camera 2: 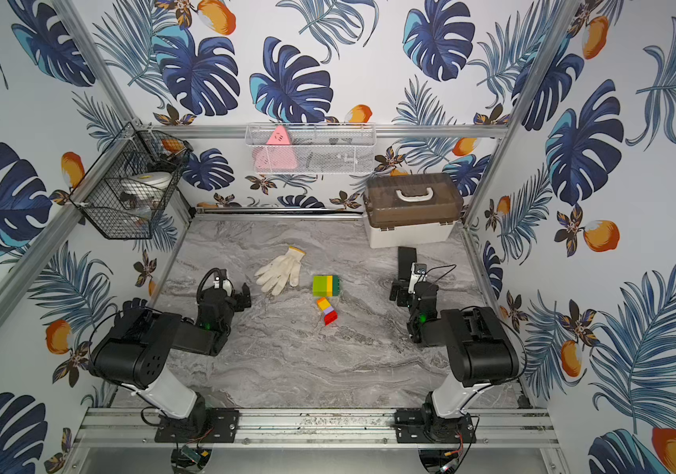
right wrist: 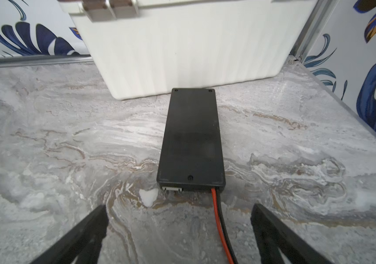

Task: Assemble the number 1 with lego
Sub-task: Reset both arms

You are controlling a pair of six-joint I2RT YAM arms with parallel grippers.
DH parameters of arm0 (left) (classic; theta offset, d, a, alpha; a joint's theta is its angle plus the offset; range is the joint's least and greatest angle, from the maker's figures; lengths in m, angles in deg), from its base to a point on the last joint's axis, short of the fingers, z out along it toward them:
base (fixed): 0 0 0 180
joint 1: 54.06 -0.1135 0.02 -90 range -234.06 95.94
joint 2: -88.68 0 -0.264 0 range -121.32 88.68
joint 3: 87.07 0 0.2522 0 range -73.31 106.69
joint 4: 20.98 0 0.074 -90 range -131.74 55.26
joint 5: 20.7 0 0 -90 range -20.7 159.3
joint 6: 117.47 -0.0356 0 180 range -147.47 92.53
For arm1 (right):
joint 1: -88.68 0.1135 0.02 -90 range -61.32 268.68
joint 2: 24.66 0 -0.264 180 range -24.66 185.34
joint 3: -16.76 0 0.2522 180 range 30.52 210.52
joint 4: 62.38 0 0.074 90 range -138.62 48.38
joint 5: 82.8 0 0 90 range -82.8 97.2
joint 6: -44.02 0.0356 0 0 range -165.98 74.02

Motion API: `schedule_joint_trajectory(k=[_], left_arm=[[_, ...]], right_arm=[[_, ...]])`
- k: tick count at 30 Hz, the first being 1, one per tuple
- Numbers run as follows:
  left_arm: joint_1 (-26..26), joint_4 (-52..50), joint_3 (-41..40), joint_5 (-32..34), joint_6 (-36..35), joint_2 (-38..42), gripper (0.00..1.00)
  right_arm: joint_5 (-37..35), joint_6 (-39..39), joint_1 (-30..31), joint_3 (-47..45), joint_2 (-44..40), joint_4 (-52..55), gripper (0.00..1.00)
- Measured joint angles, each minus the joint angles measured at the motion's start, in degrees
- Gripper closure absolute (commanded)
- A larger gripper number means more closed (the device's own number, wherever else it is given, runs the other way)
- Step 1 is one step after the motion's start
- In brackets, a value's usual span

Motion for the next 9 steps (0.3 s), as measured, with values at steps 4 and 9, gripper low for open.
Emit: schedule_joint_trajectory(k=[4, 9], left_arm=[[0.0, 0.1, 0.0, 0.0, -0.2, -0.1, 0.01], [0.0, 0.1, 0.2, -0.1, -0.3, -0.2, 0.01]], right_arm=[[0.2, -0.2, 0.0, 0.0, 0.1, 0.7, 0.00], [0.2, -0.2, 0.0, 0.0, 0.1, 0.8, 0.00]])
